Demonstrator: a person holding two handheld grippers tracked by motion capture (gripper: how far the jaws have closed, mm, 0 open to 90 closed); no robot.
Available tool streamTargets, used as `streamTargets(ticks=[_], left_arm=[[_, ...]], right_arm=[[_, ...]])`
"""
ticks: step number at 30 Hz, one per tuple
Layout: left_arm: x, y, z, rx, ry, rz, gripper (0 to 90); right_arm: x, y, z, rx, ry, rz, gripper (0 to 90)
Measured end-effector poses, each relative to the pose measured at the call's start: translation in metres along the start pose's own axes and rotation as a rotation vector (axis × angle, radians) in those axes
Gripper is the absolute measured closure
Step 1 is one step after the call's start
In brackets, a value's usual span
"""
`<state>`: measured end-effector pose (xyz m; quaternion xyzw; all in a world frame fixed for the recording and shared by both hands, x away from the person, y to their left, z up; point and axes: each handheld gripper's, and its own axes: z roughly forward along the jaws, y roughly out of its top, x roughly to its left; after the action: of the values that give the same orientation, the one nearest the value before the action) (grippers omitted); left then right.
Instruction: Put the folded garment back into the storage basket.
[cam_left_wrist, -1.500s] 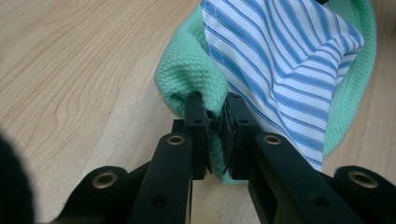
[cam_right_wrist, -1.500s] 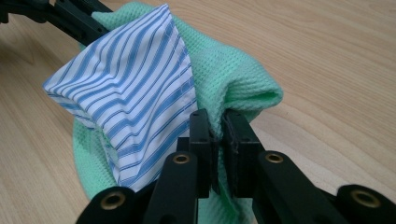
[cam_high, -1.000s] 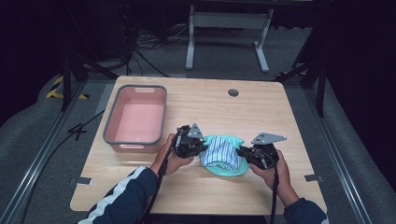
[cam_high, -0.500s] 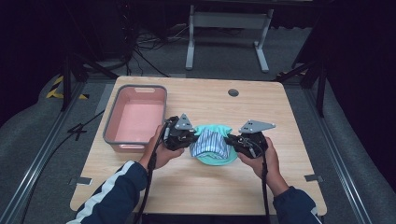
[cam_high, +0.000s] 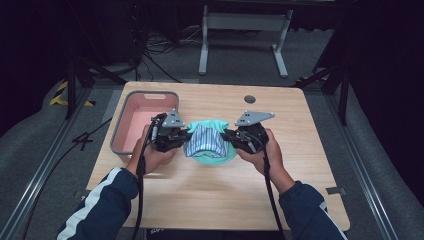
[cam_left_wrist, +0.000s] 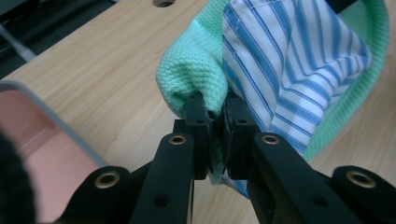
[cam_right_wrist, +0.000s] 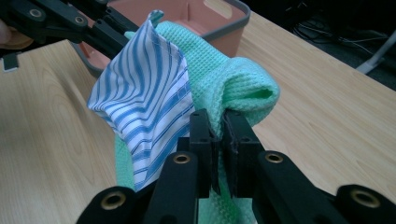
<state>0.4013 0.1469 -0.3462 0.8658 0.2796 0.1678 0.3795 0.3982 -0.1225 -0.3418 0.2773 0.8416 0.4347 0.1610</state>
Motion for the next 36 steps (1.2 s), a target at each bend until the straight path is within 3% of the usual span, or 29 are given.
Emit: streamTargets(ticks=[19, 31, 36], left_arm=[[0.029, -0.012, -0.045, 0.001, 0.096, -0.041, 82.7], [0.058, -0.029, -0.075, 0.015, 0.169, -0.098, 82.7], [0.071, -0.037, -0.083, 0.028, 0.202, -0.094, 82.7]], right_arm=[[0.018, 0.049, 0.037, -0.028, 0.063, -0.039, 82.8], [0.031, 0.079, 0.07, -0.044, 0.091, -0.047, 82.8], [0.04, 0.091, 0.085, -0.047, 0.112, -0.051, 82.8]])
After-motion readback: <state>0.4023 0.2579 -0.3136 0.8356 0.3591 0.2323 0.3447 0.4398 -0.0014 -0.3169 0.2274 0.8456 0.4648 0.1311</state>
